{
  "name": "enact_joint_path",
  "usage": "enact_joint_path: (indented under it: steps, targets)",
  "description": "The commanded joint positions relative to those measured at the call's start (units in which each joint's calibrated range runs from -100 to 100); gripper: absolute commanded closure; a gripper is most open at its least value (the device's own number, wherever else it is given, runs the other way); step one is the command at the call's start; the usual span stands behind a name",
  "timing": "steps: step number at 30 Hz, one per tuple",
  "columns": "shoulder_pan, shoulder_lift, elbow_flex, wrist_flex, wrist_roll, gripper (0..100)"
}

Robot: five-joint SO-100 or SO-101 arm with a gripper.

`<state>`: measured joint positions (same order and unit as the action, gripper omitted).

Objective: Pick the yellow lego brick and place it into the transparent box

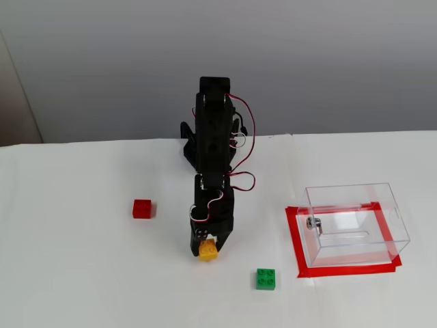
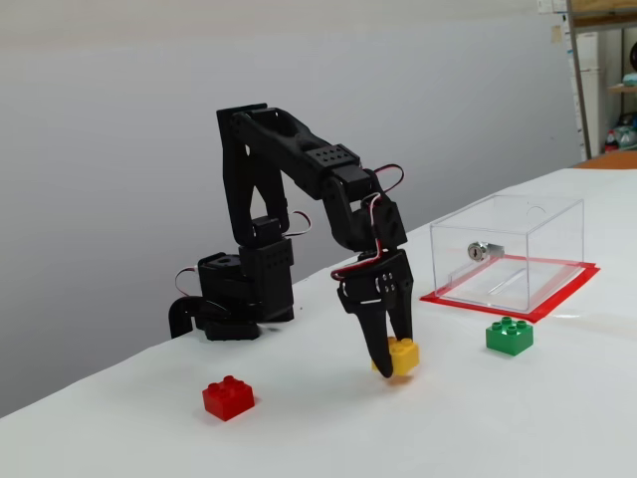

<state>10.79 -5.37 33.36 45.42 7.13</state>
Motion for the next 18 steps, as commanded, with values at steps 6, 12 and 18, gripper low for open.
enact_joint_path:
  steps: [6, 12, 18]
  targets:
    - [-14.75, -18.94, -1.72, 6.63, -0.3, 89]
    - [-30.2, -28.36, -1.9, 7.59, -0.35, 89]
    - [-42.32, -31.41, -7.14, 7.5, -0.35, 89]
